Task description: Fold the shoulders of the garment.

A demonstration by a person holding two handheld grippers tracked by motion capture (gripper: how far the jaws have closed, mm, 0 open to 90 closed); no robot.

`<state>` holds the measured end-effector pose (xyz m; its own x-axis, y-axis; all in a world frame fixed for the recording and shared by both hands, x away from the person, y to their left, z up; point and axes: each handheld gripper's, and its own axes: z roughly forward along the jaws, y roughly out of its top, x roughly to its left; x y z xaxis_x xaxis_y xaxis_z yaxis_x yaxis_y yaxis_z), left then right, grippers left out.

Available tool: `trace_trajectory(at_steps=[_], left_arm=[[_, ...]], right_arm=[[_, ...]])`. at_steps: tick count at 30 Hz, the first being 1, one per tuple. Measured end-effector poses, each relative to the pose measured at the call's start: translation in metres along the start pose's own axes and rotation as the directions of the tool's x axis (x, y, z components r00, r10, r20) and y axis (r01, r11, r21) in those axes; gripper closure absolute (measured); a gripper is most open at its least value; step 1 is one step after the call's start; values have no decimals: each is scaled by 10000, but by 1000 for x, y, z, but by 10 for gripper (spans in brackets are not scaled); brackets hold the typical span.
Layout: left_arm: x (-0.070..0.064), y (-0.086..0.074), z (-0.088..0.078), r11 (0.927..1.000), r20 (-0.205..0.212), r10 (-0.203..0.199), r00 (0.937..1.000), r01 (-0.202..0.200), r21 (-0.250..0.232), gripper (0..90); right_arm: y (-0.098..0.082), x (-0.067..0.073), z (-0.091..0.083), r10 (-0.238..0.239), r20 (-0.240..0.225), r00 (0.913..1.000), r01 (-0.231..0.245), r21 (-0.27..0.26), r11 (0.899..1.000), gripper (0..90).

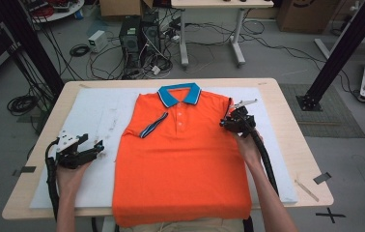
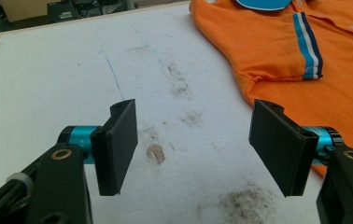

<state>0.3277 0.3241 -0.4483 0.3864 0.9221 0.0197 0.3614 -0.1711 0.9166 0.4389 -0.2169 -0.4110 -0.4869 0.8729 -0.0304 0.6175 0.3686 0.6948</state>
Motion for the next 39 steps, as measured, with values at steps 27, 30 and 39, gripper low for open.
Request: trace_trajectory(at_steps=[27, 30, 39], left_arm=[[-1, 0, 1, 10000, -22, 18, 10000, -18, 56, 327], [-1, 1, 1, 9999, -22, 72, 10000, -72, 124, 327], [-1, 0, 1, 9999, -12, 40, 10000, -40, 107, 326]], right_arm=[[-1, 6, 25, 295, -1615, 9864, -241, 353, 9991, 694], [10, 4, 23, 365, -1144, 9928, -337, 263, 9991, 649], [42, 7, 69, -197, -107, 9997, 208, 1110, 9936, 613]])
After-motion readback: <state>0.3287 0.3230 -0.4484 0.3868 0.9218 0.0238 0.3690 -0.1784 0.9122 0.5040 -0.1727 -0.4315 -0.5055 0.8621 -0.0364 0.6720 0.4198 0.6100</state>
